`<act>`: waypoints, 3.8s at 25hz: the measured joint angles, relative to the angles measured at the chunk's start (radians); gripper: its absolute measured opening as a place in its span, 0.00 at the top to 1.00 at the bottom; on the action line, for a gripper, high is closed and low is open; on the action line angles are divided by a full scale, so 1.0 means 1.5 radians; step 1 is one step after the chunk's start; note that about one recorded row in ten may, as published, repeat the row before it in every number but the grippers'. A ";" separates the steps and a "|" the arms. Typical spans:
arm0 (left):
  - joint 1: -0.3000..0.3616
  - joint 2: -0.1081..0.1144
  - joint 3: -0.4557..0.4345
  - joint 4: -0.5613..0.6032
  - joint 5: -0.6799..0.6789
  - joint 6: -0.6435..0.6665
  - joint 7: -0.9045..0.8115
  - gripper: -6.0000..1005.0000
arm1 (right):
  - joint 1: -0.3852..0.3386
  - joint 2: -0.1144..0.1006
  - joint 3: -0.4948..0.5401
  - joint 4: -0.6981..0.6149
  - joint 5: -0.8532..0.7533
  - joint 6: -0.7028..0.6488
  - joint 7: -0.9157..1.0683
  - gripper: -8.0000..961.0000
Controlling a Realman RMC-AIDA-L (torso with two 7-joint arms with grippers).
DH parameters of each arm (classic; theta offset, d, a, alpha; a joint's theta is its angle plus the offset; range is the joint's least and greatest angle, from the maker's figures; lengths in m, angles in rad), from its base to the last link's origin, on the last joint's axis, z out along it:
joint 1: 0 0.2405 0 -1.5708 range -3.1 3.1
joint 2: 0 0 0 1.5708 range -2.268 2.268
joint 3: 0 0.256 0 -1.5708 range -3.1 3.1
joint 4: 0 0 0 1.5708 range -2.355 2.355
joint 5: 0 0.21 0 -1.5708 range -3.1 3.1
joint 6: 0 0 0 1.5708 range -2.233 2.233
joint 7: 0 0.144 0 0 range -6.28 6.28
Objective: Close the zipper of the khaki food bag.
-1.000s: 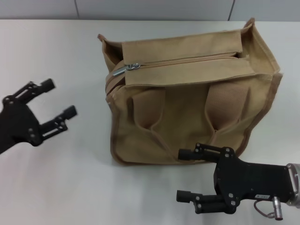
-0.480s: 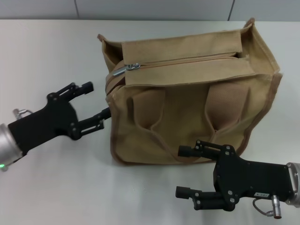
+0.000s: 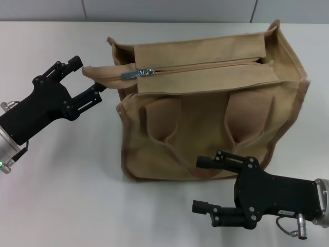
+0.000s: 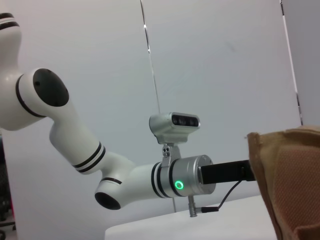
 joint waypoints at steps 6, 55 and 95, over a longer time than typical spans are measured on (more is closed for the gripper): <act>0.002 0.000 0.006 -0.001 0.001 0.003 -0.010 0.17 | -0.001 0.000 0.009 0.005 0.000 0.013 -0.003 0.16; 0.049 -0.001 -0.011 -0.089 -0.048 0.069 0.121 0.88 | 0.007 0.001 0.016 0.016 0.018 0.025 -0.009 0.16; -0.014 -0.002 -0.023 -0.117 -0.050 0.124 0.122 0.95 | 0.121 0.000 0.017 0.005 0.306 -0.045 0.803 0.16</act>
